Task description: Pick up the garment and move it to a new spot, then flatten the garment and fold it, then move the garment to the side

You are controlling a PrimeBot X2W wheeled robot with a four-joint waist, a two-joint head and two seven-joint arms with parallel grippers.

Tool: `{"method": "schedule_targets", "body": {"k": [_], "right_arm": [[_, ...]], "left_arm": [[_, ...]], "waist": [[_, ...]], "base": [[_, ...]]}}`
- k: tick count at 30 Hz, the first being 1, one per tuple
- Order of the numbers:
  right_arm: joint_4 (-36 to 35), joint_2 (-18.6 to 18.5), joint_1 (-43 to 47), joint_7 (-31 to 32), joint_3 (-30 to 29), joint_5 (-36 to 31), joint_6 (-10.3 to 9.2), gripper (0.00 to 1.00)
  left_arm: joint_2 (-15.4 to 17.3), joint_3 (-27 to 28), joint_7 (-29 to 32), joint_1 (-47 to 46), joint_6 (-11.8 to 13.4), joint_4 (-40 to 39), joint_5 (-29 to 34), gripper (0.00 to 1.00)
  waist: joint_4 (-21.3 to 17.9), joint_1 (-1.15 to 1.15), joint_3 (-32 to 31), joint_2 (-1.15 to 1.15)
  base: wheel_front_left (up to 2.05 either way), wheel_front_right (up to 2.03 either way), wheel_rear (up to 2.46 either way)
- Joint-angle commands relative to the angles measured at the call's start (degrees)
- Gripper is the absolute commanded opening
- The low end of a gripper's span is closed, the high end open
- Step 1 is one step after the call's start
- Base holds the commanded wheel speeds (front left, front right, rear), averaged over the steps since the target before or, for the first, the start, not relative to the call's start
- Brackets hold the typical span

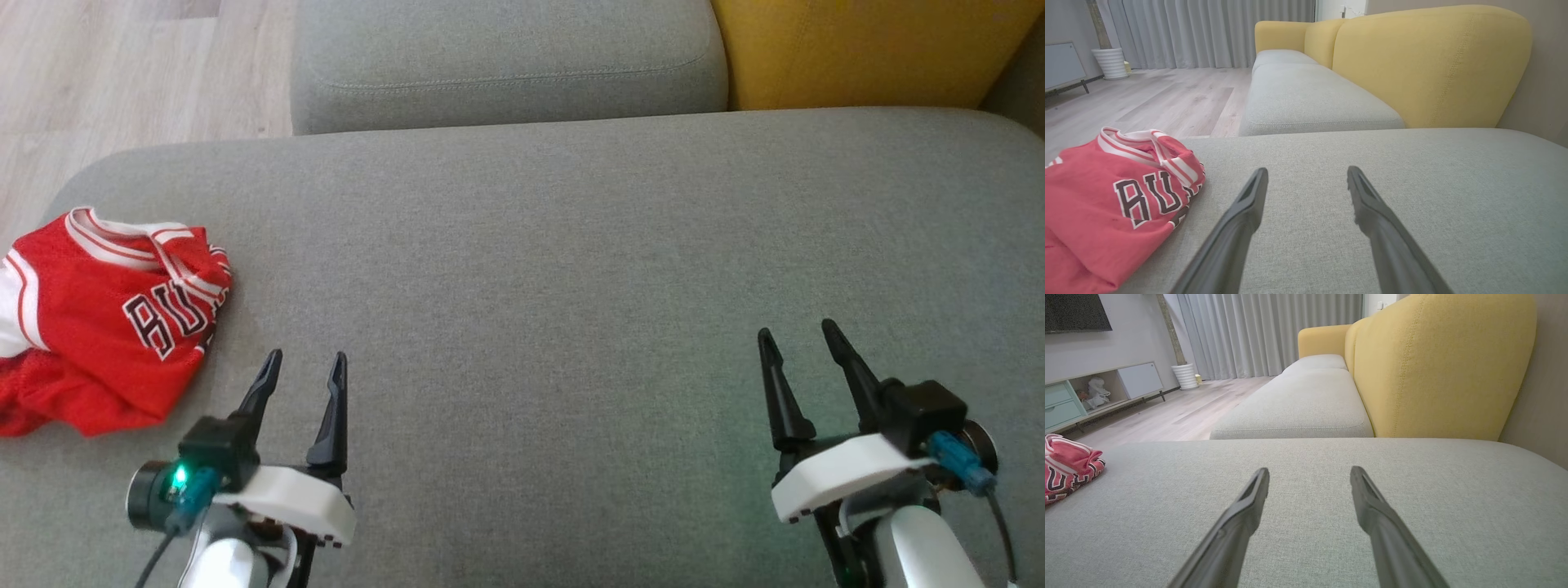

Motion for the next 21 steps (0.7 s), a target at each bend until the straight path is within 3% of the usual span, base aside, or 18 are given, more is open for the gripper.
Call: {"method": "schedule_targets", "body": {"k": [1,7,21], "right_arm": [[-1.9,0.0,-2.1,-0.8,1.5,-1.4,0.42,1.0],[-1.9,0.1,-2.1,-1.4,1.2,-3.0,0.44,1.0],[-0.6,0.1,-2.1,-2.1,0.5,3.7,0.44,1.0]], "left_arm": [[0.9,1.5,-0.8,-3.6,0.4,-1.5,1.6,1.0],[0.5,1.6,-1.8,-3.5,0.4,-0.6,3.9,1.0],[-0.5,2.7,-1.8,-3.6,-0.4,0.7,2.1,1.0]], "waist": [[0.0,0.0,0.0,0.0],[0.1,0.0,0.0,0.0],[0.1,0.0,0.2,0.0]], "base": [[0.0,0.0,0.0],[0.0,0.0,0.0],[0.0,0.0,0.0]]}}
